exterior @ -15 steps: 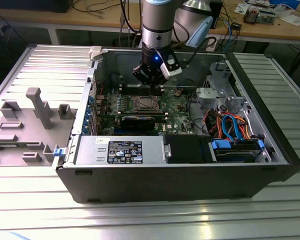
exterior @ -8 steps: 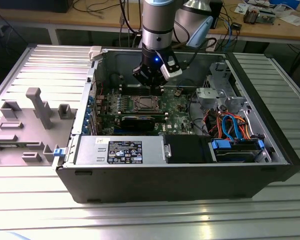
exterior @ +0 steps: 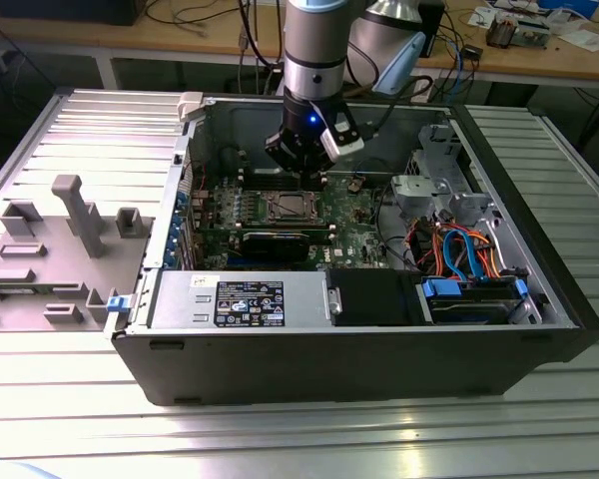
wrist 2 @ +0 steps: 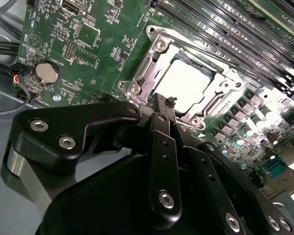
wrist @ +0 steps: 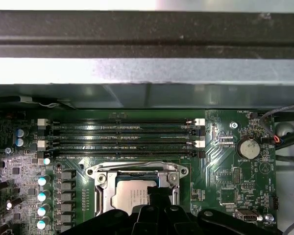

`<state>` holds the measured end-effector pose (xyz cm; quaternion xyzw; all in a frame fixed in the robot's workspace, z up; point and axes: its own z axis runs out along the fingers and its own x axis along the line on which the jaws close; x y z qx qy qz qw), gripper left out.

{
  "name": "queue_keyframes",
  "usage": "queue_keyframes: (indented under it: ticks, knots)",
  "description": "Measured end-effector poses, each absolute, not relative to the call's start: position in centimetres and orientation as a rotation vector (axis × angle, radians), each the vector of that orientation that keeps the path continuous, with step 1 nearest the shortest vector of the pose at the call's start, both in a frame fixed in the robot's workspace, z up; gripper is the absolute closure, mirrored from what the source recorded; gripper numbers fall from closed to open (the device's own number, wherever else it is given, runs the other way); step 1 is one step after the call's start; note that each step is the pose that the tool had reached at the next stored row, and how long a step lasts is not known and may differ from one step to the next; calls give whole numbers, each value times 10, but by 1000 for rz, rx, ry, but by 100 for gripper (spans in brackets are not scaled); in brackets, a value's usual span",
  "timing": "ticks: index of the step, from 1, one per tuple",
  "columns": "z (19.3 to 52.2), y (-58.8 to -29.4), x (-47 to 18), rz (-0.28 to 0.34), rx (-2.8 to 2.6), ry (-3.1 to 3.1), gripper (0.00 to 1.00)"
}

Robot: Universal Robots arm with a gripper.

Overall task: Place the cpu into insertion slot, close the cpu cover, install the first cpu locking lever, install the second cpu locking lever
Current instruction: 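Install the second cpu locking lever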

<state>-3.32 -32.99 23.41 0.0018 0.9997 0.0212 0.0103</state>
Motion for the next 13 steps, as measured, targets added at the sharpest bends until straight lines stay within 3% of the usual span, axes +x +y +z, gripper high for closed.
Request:
queue_keyframes:
  ticks: [13]
  knots:
    - [242,-331,-33,66,6,3120,89]
